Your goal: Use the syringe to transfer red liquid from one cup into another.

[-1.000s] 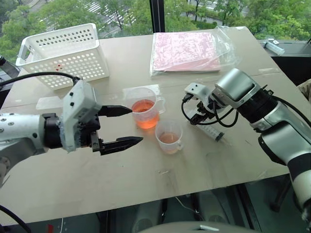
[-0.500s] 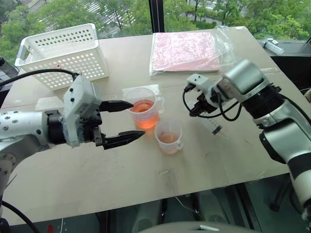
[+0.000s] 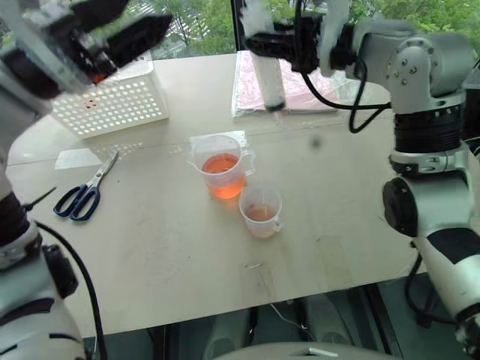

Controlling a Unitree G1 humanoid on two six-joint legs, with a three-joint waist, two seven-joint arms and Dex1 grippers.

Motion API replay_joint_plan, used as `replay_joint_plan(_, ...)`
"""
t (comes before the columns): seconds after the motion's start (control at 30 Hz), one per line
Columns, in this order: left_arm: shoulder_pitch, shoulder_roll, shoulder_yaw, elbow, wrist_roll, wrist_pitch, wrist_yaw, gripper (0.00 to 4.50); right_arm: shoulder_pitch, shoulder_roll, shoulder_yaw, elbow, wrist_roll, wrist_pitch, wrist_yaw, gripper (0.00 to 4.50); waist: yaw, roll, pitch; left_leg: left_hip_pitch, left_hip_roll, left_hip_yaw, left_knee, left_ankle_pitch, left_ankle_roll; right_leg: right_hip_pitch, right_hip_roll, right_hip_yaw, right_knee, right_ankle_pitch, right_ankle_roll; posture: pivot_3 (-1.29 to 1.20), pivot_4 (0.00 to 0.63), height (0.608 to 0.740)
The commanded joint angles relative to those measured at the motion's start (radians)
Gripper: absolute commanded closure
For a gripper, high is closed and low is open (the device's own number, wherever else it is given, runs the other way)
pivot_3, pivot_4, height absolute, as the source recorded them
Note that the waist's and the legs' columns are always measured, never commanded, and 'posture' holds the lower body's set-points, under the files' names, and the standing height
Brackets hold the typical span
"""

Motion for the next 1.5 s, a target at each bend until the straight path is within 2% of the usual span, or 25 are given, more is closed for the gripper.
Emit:
replay_joint_plan(0.03, -0.054, -0.004, -0.010, 0.037, 0.052, -0.026, 0.017, 0.00, 0.002, 0.071, -0.049, -0.066, 0.026, -0.128, -0.044, 3.03, -0.010, 0.000, 0.000, 0.000, 0.000, 0.000, 0.000, 0.000, 0.000, -0.001, 0.000, 0.000, 0.003, 0.000, 0.000, 0.00, 0.150, 0.740)
replay_joint_plan(0.13, -0.070, -0.013, -0.011, 0.045, 0.065, -0.017, 0.013, 0.00, 0.075, 0.145, -0.012, -0.130, 0.020, -0.205, -0.058, 3.03, -0.018, 0.000, 0.000, 0.000, 0.000, 0.001, 0.000, 0.000, -0.001, -0.003, -0.001, 0.000, 0.007, 0.000, 0.000, 0.00, 0.150, 0.740)
replay_joint_plan(0.4, 0.004, -0.030, -0.007, -0.015, 0.086, -0.008, -0.002, 0.00, 0.283, 0.281, 0.174, -0.175, -0.103, -0.408, -0.068, 3.03, -0.040, 0.000, 0.000, 0.000, 0.000, 0.001, 0.001, 0.002, -0.003, -0.005, 0.000, 0.002, 0.008, 0.000, 0.000, 0.00, 0.150, 0.740)
replay_joint_plan(0.77, 0.140, -0.004, -0.010, -0.052, 0.155, -0.027, -0.055, 0.00, 0.418, 0.327, 0.295, -0.149, -0.174, -0.522, 0.000, 3.03, -0.041, 0.000, -0.001, 0.001, 0.000, 0.001, 0.001, 0.003, -0.005, -0.005, 0.001, 0.002, 0.009, 0.000, 0.000, 0.00, 0.150, 0.740)
replay_joint_plan(1.2, 0.286, 0.006, -0.040, -0.060, 0.262, -0.092, -0.166, 0.00, 0.392, 0.337, 0.275, 0.031, -0.232, -0.682, 0.009, 3.03, -0.039, -0.002, -0.001, 0.001, 0.000, 0.001, 0.001, 0.004, -0.005, -0.005, 0.001, 0.002, 0.009, 0.000, 0.000, 0.00, 0.150, 0.740)
replay_joint_plan(1.5, 0.322, 0.023, 0.022, -0.043, 0.214, -0.076, -0.264, 0.00, 0.361, 0.344, 0.244, 0.114, -0.234, -0.747, 0.022, 3.03, -0.041, -0.002, -0.002, 0.001, 0.001, 0.001, 0.001, 0.004, -0.005, -0.005, 0.001, 0.002, 0.009, 0.000, 0.000, 0.00, 0.150, 0.740)
